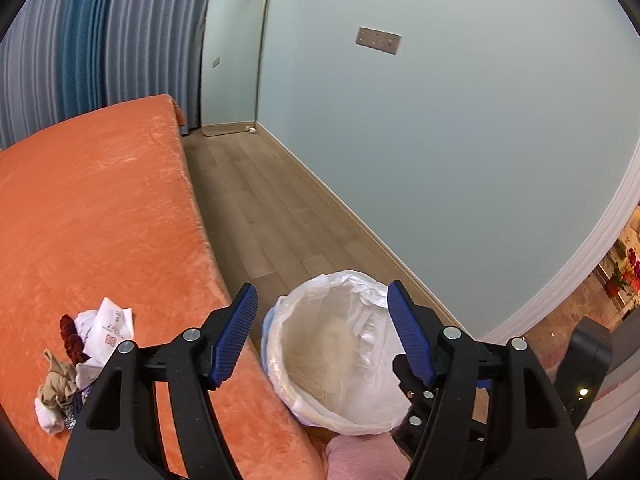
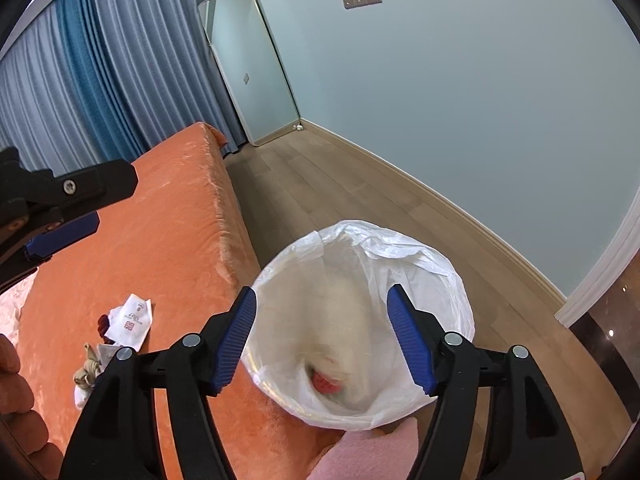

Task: Collect trash
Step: 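Carry mesh bag and green ball to the bin and open both tools, then move both tools back over the pile on the bed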

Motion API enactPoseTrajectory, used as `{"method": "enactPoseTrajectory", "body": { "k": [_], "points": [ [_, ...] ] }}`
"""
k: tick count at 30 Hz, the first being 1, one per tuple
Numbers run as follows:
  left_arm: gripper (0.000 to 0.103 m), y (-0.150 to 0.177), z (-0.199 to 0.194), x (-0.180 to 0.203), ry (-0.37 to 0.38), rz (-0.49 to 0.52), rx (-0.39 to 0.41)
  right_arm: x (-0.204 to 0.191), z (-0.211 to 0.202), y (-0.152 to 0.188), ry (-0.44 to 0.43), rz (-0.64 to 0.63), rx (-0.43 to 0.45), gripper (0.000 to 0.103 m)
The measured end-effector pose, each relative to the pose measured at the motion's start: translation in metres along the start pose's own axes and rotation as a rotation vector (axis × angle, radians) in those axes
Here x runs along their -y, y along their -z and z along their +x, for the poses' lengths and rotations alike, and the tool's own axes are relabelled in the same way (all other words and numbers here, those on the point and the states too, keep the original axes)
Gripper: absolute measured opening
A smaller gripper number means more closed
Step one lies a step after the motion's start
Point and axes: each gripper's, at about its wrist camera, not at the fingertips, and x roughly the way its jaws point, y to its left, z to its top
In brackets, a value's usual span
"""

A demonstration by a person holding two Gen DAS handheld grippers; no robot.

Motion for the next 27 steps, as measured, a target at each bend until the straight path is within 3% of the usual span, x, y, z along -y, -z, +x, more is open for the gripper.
{"method": "enactPoseTrajectory", "body": {
  "k": [14,27],
  "points": [
    [0.064,0.015,-0.041,-0.063,-0.106,-0.104,0.038,-0.070,-0.019,0.010,-0.078,-0.131,-0.003,0.069],
    [0.066,0.058,-0.084,-0.167,-0.286,-0.280,0.036,-0.153,-0.021,0.042,-0.188,-0.280,-0.058,0.069]
  ]
}}
